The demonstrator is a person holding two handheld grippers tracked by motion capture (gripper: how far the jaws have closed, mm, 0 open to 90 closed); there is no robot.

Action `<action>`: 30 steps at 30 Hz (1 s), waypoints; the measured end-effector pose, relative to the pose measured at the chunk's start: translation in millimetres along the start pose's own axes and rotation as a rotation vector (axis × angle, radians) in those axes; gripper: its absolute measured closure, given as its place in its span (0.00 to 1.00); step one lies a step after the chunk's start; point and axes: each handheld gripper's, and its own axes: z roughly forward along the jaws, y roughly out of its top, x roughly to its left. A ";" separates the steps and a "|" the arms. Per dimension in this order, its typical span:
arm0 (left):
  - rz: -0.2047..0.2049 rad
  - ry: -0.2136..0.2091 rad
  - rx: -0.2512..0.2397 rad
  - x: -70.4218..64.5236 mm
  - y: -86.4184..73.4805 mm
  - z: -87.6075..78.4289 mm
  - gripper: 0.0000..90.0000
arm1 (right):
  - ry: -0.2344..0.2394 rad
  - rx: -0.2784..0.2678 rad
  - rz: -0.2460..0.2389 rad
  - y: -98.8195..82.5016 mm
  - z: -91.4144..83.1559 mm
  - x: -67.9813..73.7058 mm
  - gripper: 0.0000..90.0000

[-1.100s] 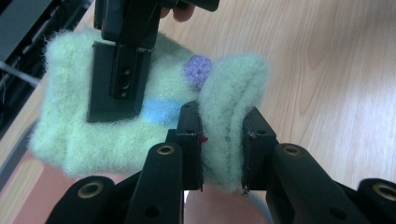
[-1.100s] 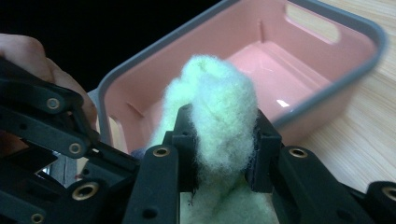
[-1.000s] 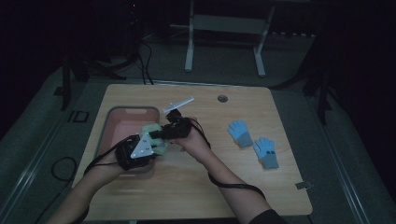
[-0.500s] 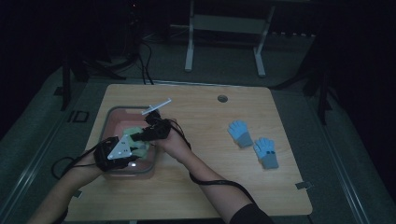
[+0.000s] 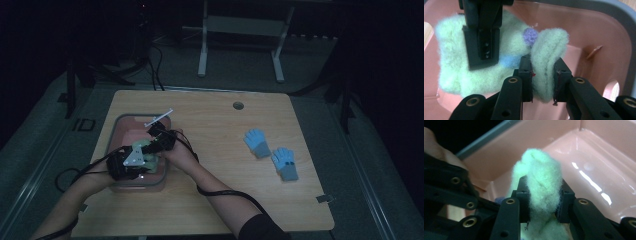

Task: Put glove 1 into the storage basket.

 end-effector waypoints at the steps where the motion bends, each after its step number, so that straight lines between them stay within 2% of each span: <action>1: 0.005 -0.002 0.008 -0.1 0.9 1.8 0.83 | -0.010 0.010 -0.010 -0.1 1.4 -0.3 0.77; 6: -0.001 -0.019 0.034 5.3 3.1 7.9 0.82 | -0.056 0.055 -0.021 4.3 5.9 2.0 0.76; 10: -0.005 -0.025 0.047 8.3 2.9 12.0 0.82 | -0.091 0.096 -0.011 9.9 11.2 2.6 0.71; 14: -0.024 -0.056 0.054 10.3 3.2 13.5 0.75 | -0.116 0.121 0.000 12.6 16.6 4.2 0.61; 16: -0.032 -0.058 0.048 9.2 3.6 13.1 0.69 | -0.128 0.125 0.000 13.1 18.2 5.8 0.56; 20: -0.032 -0.036 0.050 7.6 2.6 10.1 0.59 | -0.137 0.123 -0.008 14.3 17.2 7.5 0.45; 21: -0.038 -0.035 0.044 7.3 1.9 8.4 0.59 | -0.145 0.122 -0.011 14.8 16.1 7.9 0.43; 23: -0.052 -0.027 0.021 5.9 0.8 3.3 0.59 | -0.160 0.118 -0.016 15.2 12.0 7.2 0.43; 26: -0.063 -0.017 0.004 4.1 0.6 -2.6 0.55 | -0.155 0.100 -0.010 15.0 5.7 5.8 0.43; 29: -0.108 0.004 -0.020 1.3 2.0 -13.4 0.52 | -0.144 0.058 -0.006 15.4 -11.0 6.1 0.43; 30: -0.135 0.008 -0.025 1.5 2.5 -15.6 0.52 | -0.138 0.051 -0.012 15.0 -15.2 6.6 0.43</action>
